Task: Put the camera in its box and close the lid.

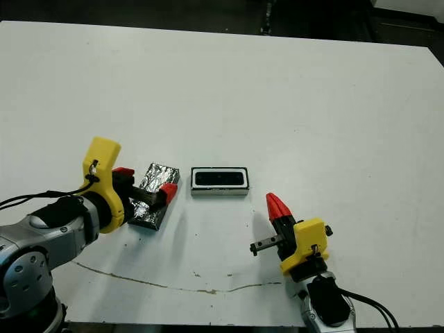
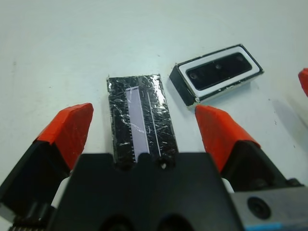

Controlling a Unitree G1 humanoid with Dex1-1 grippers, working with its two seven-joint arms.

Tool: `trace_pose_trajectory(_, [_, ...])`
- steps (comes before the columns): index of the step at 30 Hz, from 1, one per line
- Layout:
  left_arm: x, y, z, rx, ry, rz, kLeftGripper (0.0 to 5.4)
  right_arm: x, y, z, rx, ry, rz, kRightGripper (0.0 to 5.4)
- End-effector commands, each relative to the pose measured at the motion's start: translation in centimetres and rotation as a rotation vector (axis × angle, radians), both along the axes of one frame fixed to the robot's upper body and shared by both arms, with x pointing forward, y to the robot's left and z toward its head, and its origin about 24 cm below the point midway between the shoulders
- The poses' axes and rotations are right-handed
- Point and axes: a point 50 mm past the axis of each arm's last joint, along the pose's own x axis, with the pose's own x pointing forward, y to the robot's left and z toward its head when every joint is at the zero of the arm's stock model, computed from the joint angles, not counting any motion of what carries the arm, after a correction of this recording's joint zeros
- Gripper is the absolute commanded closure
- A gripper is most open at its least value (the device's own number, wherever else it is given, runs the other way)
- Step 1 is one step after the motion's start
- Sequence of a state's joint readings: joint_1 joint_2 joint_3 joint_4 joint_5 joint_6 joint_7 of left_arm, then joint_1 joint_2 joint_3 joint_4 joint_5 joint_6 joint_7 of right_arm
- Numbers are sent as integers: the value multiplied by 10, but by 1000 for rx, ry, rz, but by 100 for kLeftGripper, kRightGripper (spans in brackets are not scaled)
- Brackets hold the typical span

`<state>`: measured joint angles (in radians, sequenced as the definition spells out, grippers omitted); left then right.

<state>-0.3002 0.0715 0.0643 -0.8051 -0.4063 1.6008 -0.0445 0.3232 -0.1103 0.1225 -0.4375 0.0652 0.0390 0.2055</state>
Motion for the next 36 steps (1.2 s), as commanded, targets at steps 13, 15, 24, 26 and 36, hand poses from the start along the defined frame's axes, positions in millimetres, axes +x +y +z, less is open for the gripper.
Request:
trace_pose_trajectory(13, [-4, 1, -8, 136, 33, -61, 0, -3, -1, -4, 8, 19, -6, 539])
trace_pose_trajectory(15, [-4, 2, -9, 125, 45, -56, 0, -3, -1, -4, 10, 21, -6, 539])
trace_pose_trajectory(24, [-6, 4, -16, 44, 93, -39, 0, -3, -1, -4, 6, 27, -9, 539])
trace_pose_trajectory(26, [-6, 5, -18, 17, 108, -33, 0, -3, -1, -4, 5, 21, -5, 539])
trace_pose_trajectory(36, [-9, 6, -21, 8, 120, -27, 111, -4, 0, -5, 11, 35, -3, 540])
